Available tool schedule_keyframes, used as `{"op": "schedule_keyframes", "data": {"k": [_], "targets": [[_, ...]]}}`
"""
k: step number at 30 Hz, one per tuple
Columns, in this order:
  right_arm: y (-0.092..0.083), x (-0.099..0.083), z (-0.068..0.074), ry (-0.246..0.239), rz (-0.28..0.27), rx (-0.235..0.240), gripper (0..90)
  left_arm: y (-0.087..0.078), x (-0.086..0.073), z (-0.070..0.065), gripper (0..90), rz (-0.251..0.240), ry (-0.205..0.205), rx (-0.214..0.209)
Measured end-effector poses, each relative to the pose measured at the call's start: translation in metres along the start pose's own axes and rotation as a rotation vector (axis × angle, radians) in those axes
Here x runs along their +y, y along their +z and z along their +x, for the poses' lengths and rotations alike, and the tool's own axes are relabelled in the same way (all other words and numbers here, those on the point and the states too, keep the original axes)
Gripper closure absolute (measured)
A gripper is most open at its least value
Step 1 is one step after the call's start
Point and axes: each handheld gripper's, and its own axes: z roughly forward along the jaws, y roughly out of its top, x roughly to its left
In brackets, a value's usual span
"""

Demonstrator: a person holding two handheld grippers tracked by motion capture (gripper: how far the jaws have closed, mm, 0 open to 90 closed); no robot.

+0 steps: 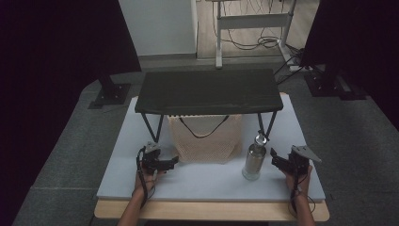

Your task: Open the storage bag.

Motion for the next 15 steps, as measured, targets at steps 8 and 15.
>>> {"op": "schedule_keyframes", "data": {"k": [8,15], "targets": [[-0.0016,-0.0007,0.001,-0.02,-0.014,0.024,11.1,-0.0007,-0.0005,-0.001,4.5,-0.008,0.001,0.016],[-0.0012,-0.0006,0.001,-0.03,-0.008,0.052,11.4,-0.0002,-0.0003,-0.0017,4.4,-0.001,0.007,0.024]]}}
